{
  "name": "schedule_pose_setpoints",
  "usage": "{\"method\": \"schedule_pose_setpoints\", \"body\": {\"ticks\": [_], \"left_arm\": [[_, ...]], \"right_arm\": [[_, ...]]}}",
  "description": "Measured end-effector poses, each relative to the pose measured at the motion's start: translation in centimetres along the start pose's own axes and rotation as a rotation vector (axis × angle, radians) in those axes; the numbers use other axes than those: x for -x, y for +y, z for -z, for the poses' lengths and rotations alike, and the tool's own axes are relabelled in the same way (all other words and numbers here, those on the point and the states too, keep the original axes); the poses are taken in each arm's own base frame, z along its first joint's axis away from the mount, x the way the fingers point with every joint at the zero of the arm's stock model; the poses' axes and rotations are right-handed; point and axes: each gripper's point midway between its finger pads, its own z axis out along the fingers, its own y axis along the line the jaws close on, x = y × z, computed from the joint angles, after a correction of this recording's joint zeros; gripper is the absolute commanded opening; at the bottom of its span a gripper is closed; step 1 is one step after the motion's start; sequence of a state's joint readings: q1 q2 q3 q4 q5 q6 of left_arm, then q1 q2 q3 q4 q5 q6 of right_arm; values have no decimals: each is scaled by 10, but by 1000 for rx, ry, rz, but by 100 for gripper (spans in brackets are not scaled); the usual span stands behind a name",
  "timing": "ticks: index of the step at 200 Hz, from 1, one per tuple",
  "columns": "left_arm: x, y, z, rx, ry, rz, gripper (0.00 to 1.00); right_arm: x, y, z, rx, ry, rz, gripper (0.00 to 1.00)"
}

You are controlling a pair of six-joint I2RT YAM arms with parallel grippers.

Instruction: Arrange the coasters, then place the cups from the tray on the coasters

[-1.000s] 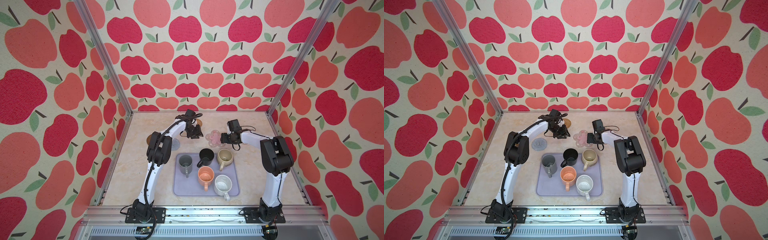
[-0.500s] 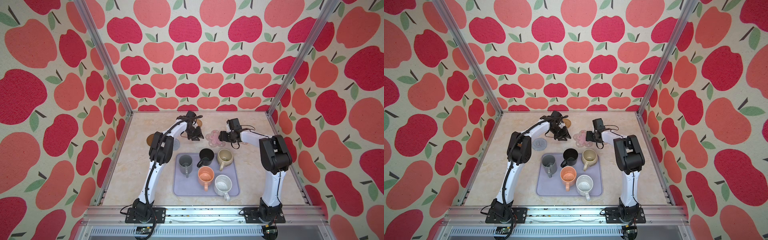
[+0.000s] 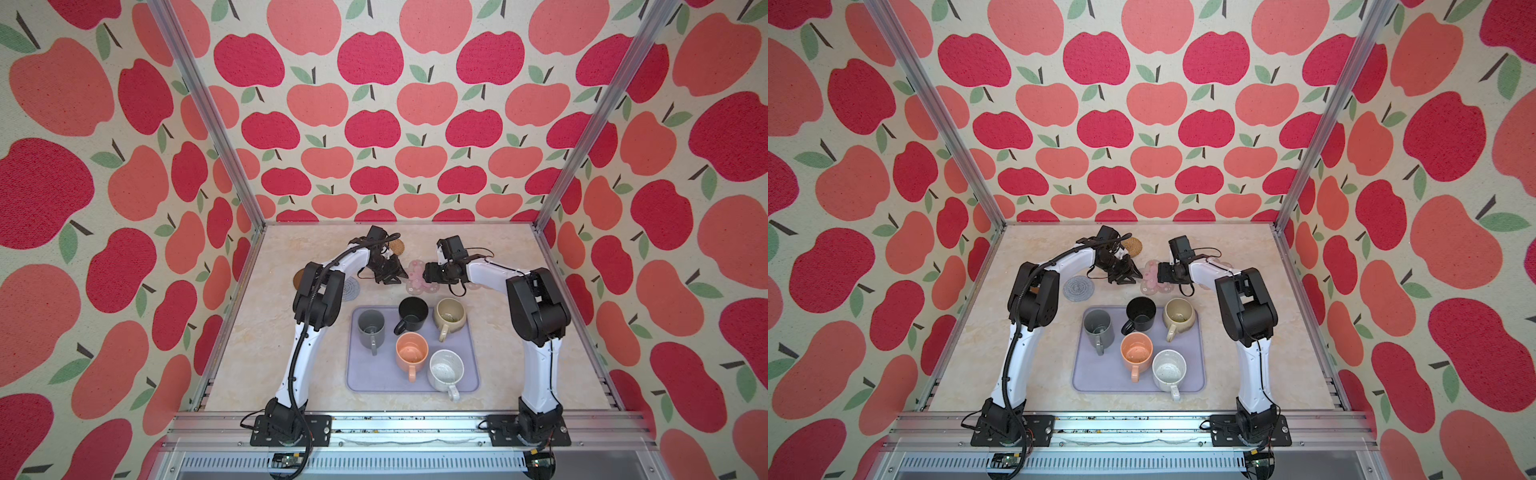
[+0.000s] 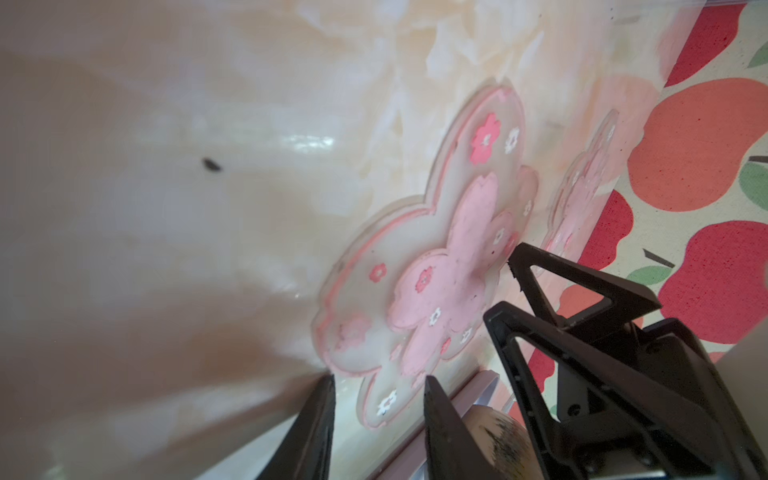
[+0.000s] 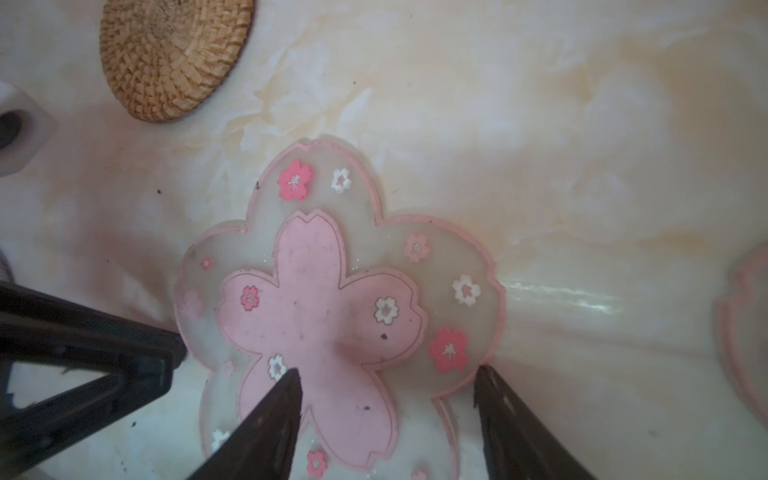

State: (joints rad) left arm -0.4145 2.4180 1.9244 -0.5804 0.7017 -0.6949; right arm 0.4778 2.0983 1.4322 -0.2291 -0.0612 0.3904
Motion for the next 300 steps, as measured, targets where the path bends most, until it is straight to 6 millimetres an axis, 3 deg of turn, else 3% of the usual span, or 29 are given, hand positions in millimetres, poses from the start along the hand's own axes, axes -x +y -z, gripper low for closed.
{"method": "schedule_pose_setpoints", "body": {"ticks": [75, 183, 300], "left_arm": [[-11, 17, 14, -31, -23, 60, 37], [-6, 42, 39, -29, -75, 124, 37], [-14, 83, 75, 5, -129, 216, 37]], "right_arm": [[-4, 24, -5, 32, 20, 4, 68], [1, 72, -21, 95, 34, 26, 68], [-4, 128, -34, 162, 54, 61, 68]]}}
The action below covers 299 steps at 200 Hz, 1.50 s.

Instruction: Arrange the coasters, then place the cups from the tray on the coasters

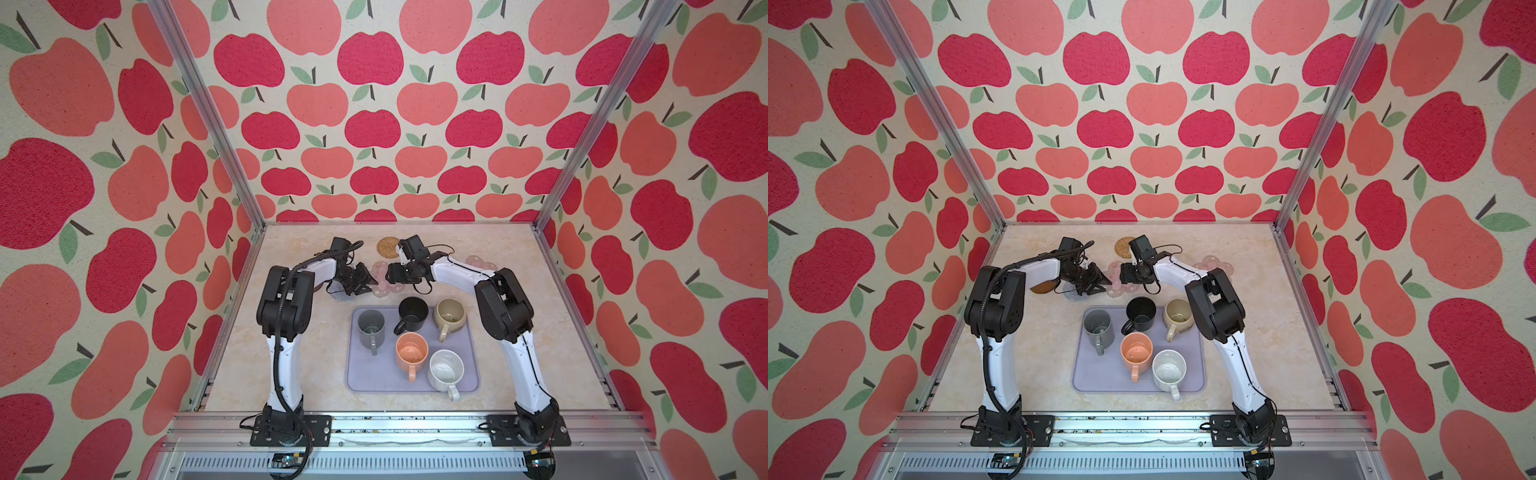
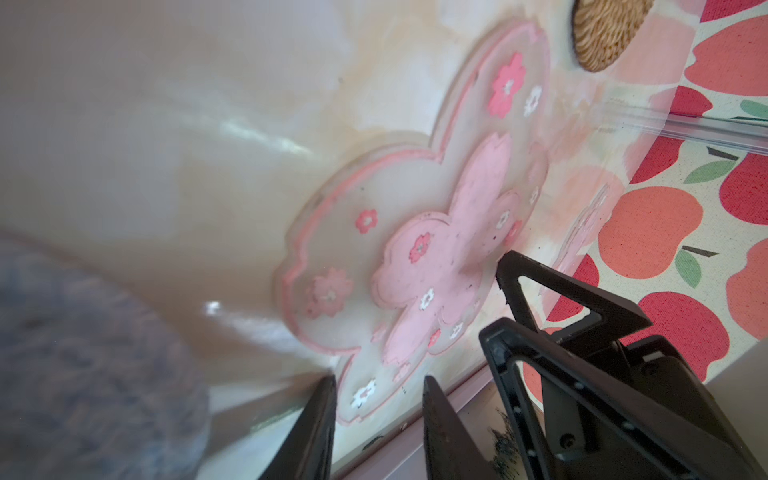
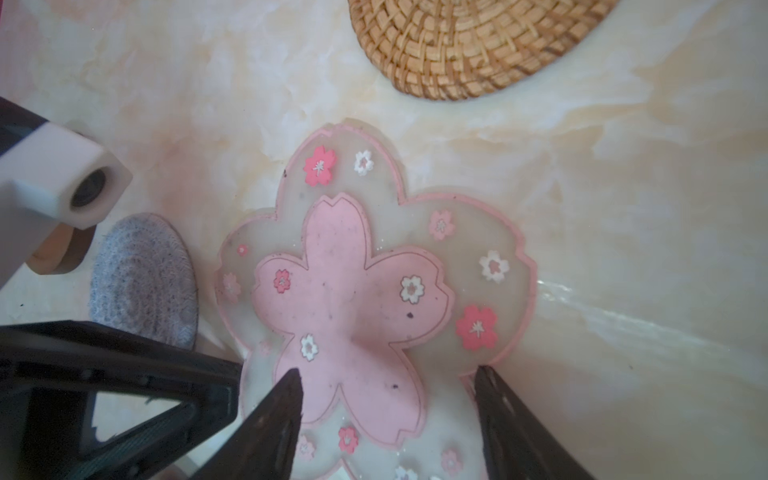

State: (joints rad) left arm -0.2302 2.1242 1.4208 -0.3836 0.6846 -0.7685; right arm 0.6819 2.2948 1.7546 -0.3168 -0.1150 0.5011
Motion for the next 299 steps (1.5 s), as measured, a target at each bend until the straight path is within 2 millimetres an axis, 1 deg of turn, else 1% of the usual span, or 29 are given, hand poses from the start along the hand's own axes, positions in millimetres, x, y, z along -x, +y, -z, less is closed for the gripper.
{"method": "schedule_pose_setpoints", "body": {"ticks": [100, 153, 179, 230, 259, 299], "left_arm": [[19, 14, 16, 26, -50, 42, 37], [46, 17, 23, 16, -93, 59, 37], [58, 19, 28, 17, -119, 65, 38], [70, 29, 38, 19, -149, 90, 38], [78, 36, 46, 18, -166, 101, 38], [101, 45, 57, 18, -211, 109, 38]], "right_arm": [[15, 23, -17, 62, -6, -16, 68], [22, 30, -23, 82, -7, -29, 68], [29, 34, -29, 99, -14, -44, 68], [45, 49, -42, 164, -34, -70, 68], [52, 58, -48, 197, -42, -90, 67], [57, 70, -57, 240, -52, -118, 67]]}}
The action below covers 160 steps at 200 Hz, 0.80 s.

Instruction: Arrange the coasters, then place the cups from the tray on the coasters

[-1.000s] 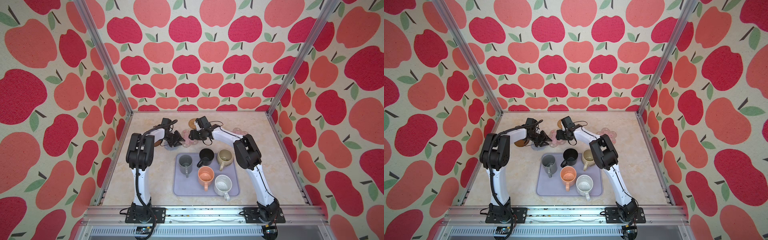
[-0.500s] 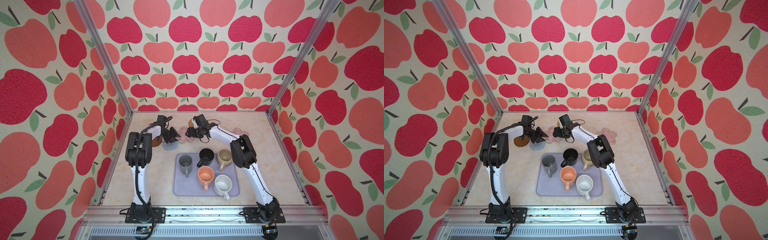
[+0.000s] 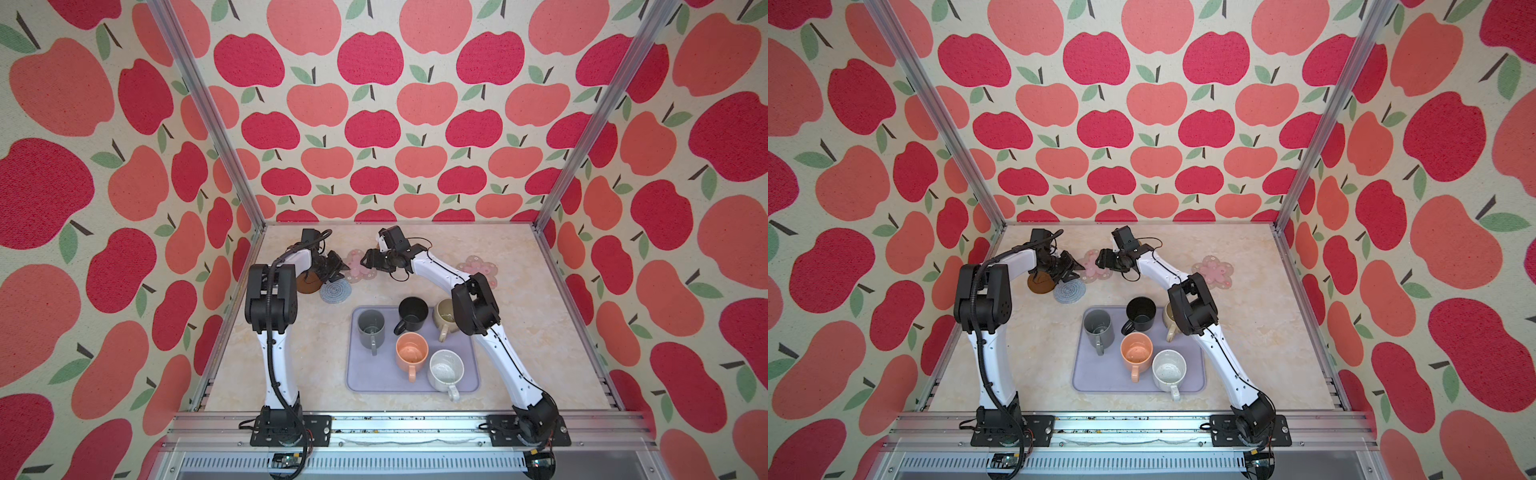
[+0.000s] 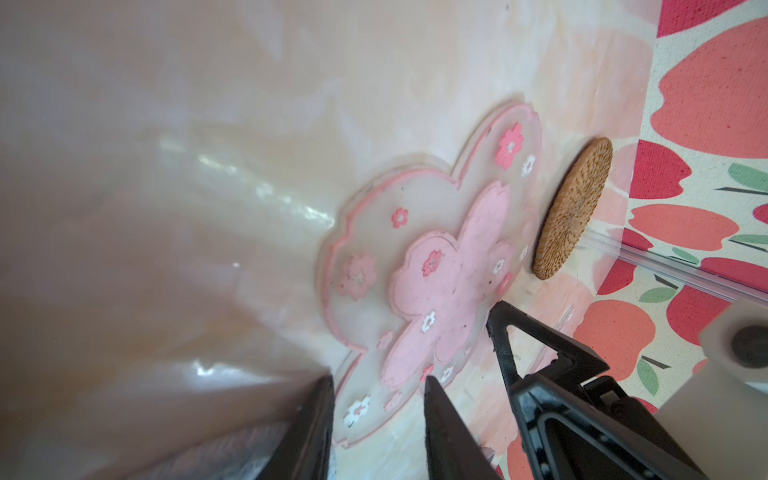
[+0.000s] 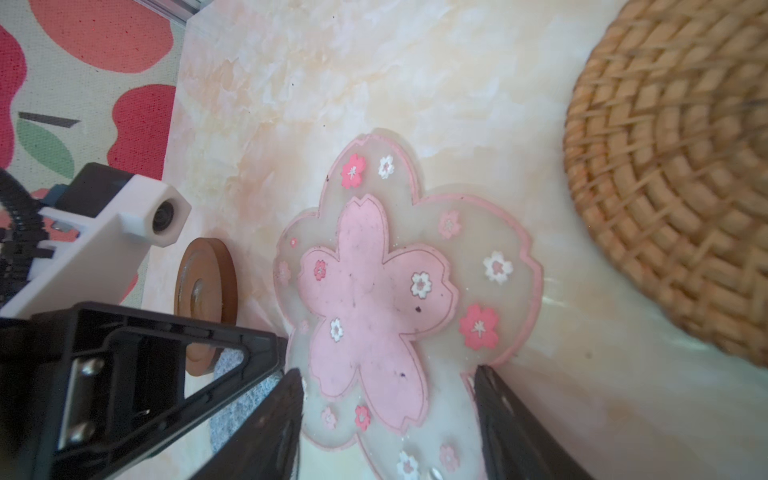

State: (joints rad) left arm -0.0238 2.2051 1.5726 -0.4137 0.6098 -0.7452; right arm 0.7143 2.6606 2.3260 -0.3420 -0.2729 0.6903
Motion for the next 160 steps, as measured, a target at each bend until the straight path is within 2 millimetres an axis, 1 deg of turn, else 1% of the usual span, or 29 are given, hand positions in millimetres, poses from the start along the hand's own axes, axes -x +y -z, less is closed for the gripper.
{"method": "schedule_pose_setpoints", "body": {"ticks": [40, 76, 131, 160], "left_arm": [[25, -1, 1, -2, -50, -9, 41], [38, 0, 2, -11, -78, -9, 41], [55, 1, 4, -41, -122, -17, 41], [70, 0, 4, -64, -156, -22, 42]], "right_arm": [[6, 6, -8, 46, -18, -15, 67], [13, 9, -14, 102, -43, -37, 67], [34, 11, -27, 197, -99, -82, 66], [40, 13, -32, 232, -122, -107, 66]]}}
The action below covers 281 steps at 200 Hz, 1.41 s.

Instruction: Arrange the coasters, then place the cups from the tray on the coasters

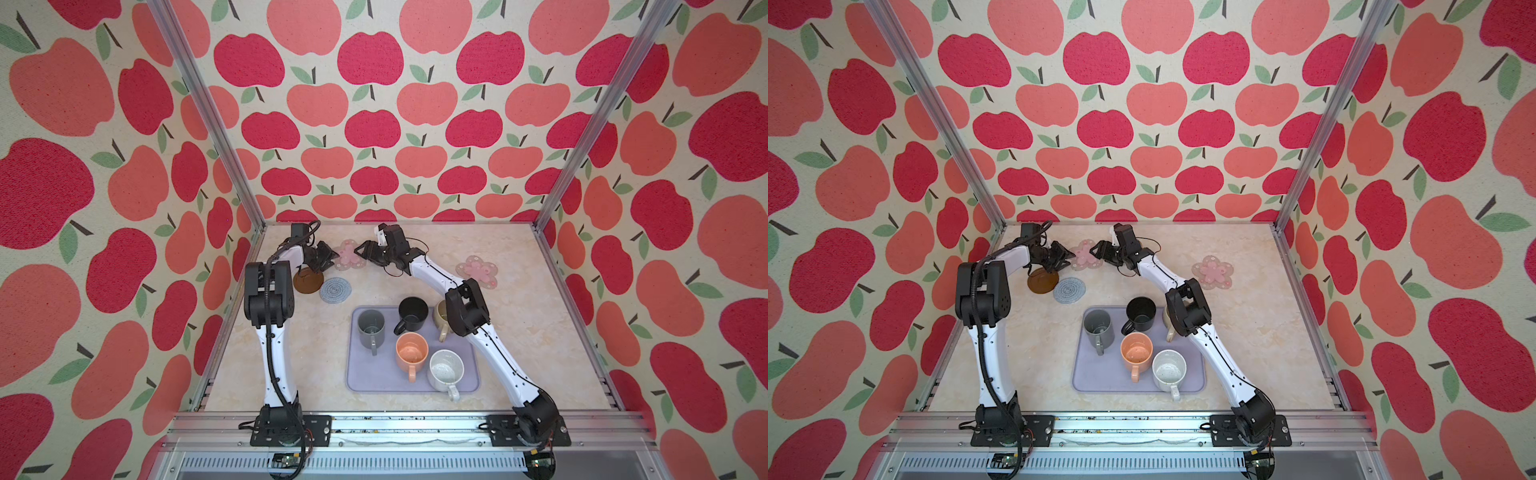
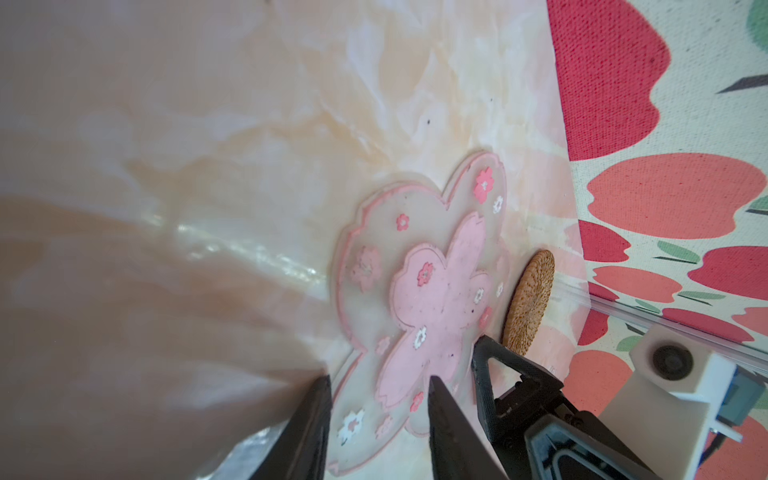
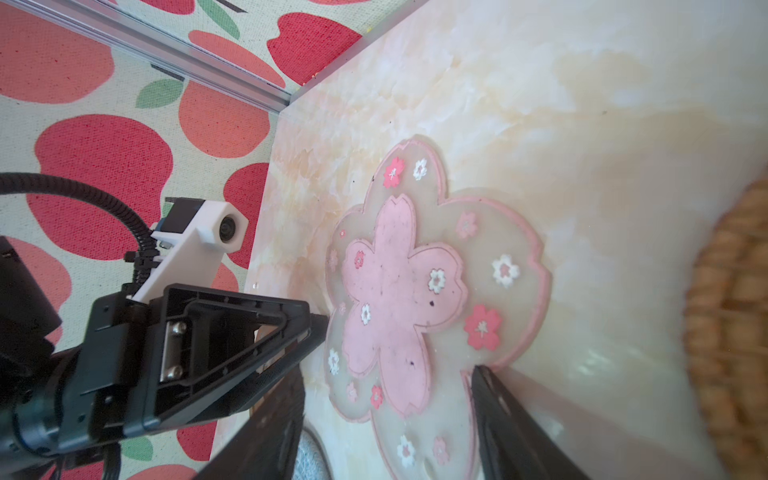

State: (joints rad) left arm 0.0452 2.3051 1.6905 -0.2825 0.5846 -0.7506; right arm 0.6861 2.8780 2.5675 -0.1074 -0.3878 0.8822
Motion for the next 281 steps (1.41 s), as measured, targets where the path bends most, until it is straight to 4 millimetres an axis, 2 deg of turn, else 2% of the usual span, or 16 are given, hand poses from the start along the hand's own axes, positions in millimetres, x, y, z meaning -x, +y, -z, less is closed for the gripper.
{"method": "schedule_pose_setpoints", "body": {"ticks": [42, 76, 230, 281], "left_arm": [[24, -7, -7, -33, -46, -9, 43], [34, -11, -12, -49, -67, -17, 44], [25, -1, -1, -69, -101, -5, 43], [27, 0, 3, -73, -107, 6, 51]], "right_arm": [[3, 1, -4, 29, -16, -31, 66], [6, 0, -5, 49, -19, -59, 66], [16, 1, -9, 94, -60, -111, 68], [16, -1, -8, 94, -64, -110, 68]]}}
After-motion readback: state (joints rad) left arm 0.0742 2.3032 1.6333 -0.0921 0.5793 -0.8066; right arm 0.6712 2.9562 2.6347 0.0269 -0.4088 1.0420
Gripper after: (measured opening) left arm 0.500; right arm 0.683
